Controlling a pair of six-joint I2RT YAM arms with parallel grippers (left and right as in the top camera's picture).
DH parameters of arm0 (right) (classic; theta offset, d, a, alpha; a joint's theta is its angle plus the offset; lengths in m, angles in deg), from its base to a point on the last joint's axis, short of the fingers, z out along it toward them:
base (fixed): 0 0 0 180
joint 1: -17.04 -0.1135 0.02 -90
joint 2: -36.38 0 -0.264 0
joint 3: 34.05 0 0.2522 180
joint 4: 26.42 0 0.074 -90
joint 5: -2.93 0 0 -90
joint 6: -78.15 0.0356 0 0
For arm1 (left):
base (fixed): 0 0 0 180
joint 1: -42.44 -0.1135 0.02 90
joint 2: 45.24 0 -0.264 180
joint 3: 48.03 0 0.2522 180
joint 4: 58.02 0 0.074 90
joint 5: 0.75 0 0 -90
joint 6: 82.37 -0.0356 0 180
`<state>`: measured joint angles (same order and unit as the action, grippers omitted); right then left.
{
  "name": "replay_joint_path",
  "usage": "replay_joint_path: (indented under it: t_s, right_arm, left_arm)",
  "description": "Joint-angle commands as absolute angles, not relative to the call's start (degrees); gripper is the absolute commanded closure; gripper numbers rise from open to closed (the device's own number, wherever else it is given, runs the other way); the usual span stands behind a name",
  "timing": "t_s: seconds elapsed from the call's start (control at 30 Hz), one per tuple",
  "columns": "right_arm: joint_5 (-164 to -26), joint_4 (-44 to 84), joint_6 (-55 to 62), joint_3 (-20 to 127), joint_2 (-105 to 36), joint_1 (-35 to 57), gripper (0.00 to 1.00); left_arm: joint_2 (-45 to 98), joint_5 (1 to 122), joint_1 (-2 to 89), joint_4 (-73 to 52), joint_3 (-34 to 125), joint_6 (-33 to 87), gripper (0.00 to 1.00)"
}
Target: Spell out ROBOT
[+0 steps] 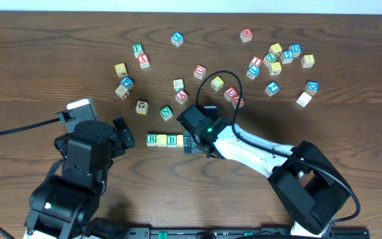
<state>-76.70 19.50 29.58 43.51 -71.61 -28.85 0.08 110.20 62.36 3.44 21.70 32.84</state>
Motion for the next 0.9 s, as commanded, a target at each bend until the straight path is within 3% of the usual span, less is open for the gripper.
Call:
replay_joint_path:
  t_s: [0.0, 0.87]
  right_arm:
    - [-76.07, 19.57, 29.66, 43.77, -72.26, -29.11, 0.01]
    - [-76.31, 17.38, 29.36, 43.85, -72.26, -27.08, 0.01]
  left_arm:
    - [0.04, 110.96, 62.07, 3.49, 22.99, 32.05, 0.01]
    - [0.04, 110.96, 62.07, 3.49, 22.99, 32.05, 0.01]
